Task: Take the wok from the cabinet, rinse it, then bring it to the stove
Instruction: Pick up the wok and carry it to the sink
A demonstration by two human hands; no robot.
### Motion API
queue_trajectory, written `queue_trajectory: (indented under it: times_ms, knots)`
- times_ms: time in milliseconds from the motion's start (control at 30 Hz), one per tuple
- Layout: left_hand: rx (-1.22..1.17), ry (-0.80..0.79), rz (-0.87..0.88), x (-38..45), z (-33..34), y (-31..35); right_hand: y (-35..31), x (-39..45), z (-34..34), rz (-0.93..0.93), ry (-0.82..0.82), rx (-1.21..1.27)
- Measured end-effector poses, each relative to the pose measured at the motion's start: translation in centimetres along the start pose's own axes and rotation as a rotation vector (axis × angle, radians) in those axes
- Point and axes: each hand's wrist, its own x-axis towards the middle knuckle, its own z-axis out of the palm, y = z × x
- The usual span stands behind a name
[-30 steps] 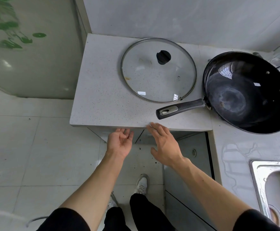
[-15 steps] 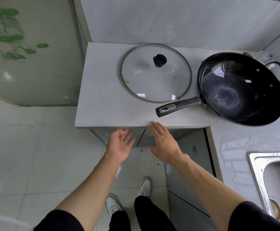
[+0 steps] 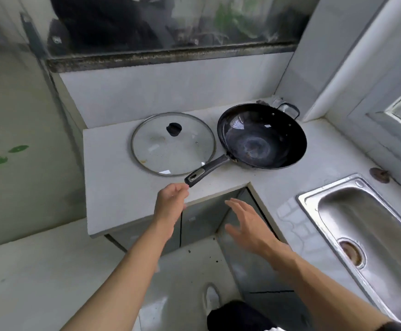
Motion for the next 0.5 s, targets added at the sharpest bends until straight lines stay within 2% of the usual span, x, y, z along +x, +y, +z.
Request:
queue_trajectory:
  times_ms: [200,367,500]
  knots:
    - [0.304,-0.113,0.17,-0.2,4.7,4.7,2.3,-0.4,-5.0,0.019,0.15,0.066]
    - [0.507,-0.062,0.282,2.4,7.9,7.5,5.9,4.0,-8.3,-0.025,0.257,0.102]
    - [0.64,-0.035,0.305,5.4,10.9,8.1,9.5,8.7,-10.9,-0.052,0.285,0.197]
